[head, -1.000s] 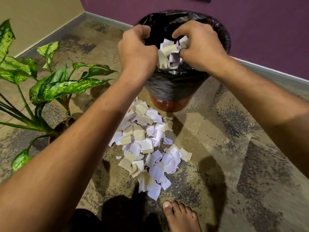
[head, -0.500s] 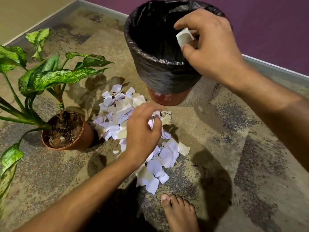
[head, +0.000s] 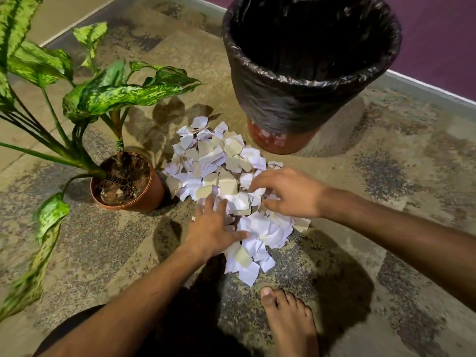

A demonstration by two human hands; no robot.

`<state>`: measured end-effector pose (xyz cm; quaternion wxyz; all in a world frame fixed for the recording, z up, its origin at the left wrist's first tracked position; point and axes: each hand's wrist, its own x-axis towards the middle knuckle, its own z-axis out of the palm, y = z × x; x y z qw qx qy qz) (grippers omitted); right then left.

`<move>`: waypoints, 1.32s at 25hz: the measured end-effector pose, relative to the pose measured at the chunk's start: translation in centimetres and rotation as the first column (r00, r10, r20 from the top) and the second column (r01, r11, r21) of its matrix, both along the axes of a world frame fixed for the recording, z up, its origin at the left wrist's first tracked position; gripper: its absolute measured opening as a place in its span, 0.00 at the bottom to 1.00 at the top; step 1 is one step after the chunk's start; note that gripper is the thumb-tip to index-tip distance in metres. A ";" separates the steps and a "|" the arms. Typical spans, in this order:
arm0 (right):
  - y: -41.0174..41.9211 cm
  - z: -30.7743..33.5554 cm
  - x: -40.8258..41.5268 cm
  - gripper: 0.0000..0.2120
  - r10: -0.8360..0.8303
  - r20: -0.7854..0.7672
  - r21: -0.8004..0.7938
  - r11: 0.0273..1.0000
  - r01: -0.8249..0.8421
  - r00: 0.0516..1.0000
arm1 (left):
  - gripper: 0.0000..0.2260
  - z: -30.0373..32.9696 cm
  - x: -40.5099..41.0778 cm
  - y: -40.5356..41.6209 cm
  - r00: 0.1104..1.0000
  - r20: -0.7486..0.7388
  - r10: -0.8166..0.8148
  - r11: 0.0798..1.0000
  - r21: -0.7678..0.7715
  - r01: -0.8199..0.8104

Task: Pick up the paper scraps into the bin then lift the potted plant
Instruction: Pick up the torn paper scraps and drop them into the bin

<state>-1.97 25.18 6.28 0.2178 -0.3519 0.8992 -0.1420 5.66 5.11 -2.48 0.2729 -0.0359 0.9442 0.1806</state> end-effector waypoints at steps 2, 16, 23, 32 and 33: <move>0.8 -2.5 -0.2 0.23 -0.061 0.005 0.072 0.996 0.060 0.998 | 0.54 -0.2 0.5 0.1 0.995 0.092 -0.045 0.999 -0.020 0.047; 0.7 -11.0 4.5 0.40 0.112 0.055 0.284 0.951 -0.123 0.992 | 0.25 -0.8 2.3 2.2 0.971 0.037 -0.236 0.969 -0.066 0.239; -0.1 -9.9 3.1 0.18 0.096 0.057 0.171 0.980 -0.104 0.994 | 0.11 0.1 0.3 1.1 0.997 -0.044 -0.071 0.996 0.053 0.073; 0.6 -6.3 0.4 0.11 -0.042 -0.025 0.090 0.995 0.045 0.999 | 0.08 1.7 -1.3 -0.7 0.976 -0.211 0.058 0.993 0.109 -0.036; 0.7 -5.6 -0.1 0.11 -0.061 -0.042 0.055 0.996 0.063 0.997 | 0.08 1.9 -1.6 -0.8 0.968 -0.236 0.081 0.992 0.118 -0.054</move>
